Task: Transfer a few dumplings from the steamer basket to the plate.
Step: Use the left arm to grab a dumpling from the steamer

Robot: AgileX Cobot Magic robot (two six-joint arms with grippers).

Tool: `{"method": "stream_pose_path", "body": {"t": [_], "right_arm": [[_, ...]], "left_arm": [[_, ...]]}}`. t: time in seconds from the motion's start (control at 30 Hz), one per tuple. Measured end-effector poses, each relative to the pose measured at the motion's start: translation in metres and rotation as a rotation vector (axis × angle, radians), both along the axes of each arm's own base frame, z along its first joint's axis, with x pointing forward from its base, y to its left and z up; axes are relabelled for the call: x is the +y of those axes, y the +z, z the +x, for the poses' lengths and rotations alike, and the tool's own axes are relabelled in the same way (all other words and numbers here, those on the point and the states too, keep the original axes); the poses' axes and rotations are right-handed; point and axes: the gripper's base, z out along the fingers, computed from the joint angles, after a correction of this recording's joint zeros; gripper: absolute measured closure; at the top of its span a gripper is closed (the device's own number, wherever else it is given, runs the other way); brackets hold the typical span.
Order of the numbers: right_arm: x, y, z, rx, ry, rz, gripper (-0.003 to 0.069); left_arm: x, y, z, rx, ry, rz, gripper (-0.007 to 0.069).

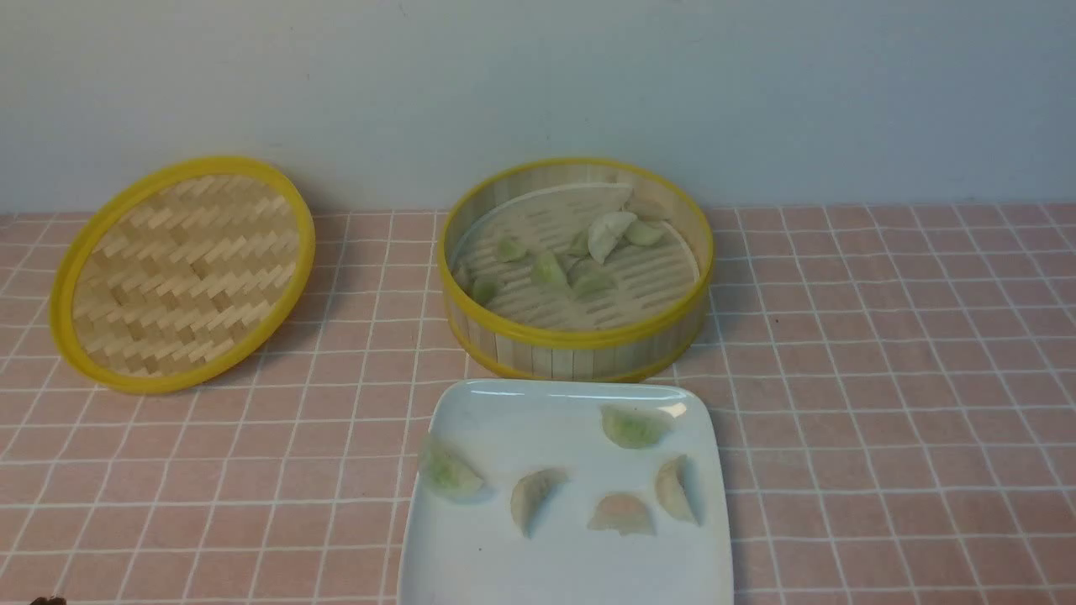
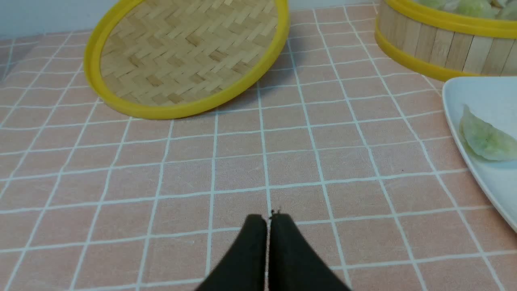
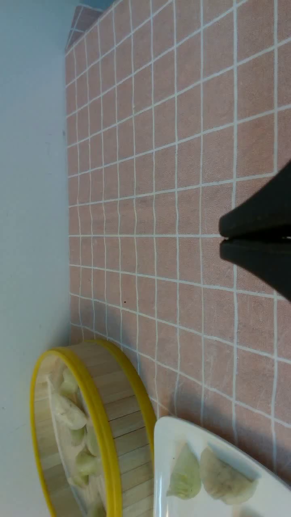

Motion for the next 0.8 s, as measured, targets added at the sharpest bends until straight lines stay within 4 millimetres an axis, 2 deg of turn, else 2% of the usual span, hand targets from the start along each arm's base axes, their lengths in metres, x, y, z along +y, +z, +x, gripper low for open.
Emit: {"method": "stream_pose_path", "body": {"t": [0.7, 0.8], "right_arm": [[0.0, 0.0, 0.0, 0.0, 0.0, 0.0, 0.0672], [0.0, 0.0, 0.0, 0.0, 0.0, 0.0, 0.0672]], "left_arm": [[0.0, 0.0, 0.0, 0.0, 0.0, -0.001, 0.0631], [-0.0016, 0.0011, 0.0004, -0.012, 0.005, -0.076, 0.0631]]}}
